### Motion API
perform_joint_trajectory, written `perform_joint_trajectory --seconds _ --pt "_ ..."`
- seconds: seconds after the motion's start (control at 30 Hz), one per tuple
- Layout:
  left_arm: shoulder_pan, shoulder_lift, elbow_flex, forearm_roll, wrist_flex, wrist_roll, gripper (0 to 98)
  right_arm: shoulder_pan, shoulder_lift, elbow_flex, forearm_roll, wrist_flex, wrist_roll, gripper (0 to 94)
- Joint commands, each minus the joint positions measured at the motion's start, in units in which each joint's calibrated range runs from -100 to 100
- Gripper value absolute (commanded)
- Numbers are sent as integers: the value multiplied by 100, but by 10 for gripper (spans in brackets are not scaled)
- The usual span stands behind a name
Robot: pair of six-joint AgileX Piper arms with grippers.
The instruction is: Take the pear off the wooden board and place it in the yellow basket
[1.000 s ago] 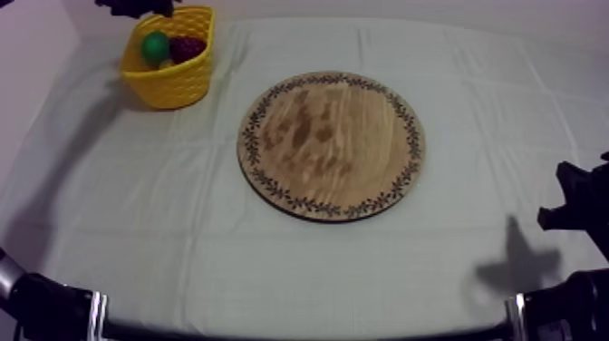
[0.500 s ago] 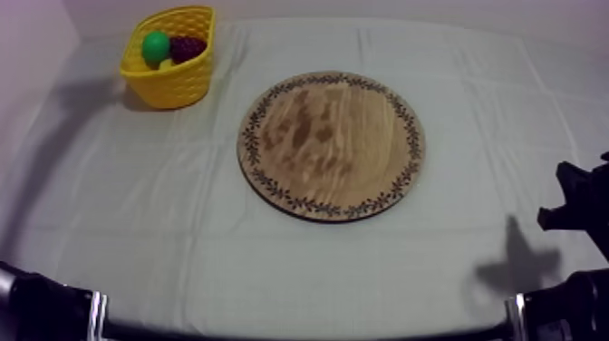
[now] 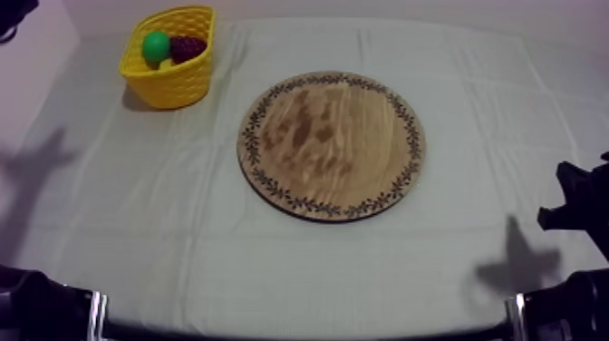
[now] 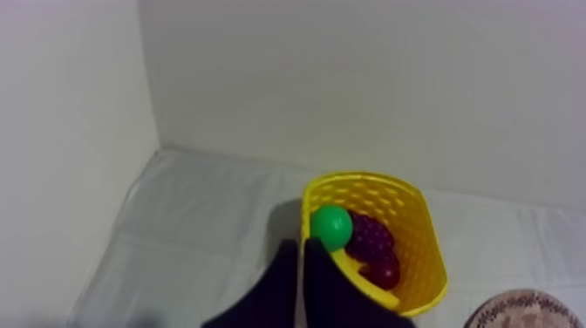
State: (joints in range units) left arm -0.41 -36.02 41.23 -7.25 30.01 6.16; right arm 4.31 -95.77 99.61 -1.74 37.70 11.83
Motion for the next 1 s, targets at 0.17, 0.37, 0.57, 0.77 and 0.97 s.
perform_joint_trajectory --seconds 0.17,0.37,0.57,0.77,0.97 --pt "112 -3249 2887 -5 -343 57 0 3 1 5 1 4 -4 5" --pt "214 -4666 4287 9 -579 67 0 -2 1 5 1 4 -4 5" --pt "219 -5438 5208 -1 -629 89 0 -2 1 5 1 4 -4 5" --pt "204 -5987 5753 72 -499 -71 0 -2 1 5 1 4 -4 5" --pt "158 -6308 5850 297 -138 -295 0 -2 1 5 1 4 -4 5"
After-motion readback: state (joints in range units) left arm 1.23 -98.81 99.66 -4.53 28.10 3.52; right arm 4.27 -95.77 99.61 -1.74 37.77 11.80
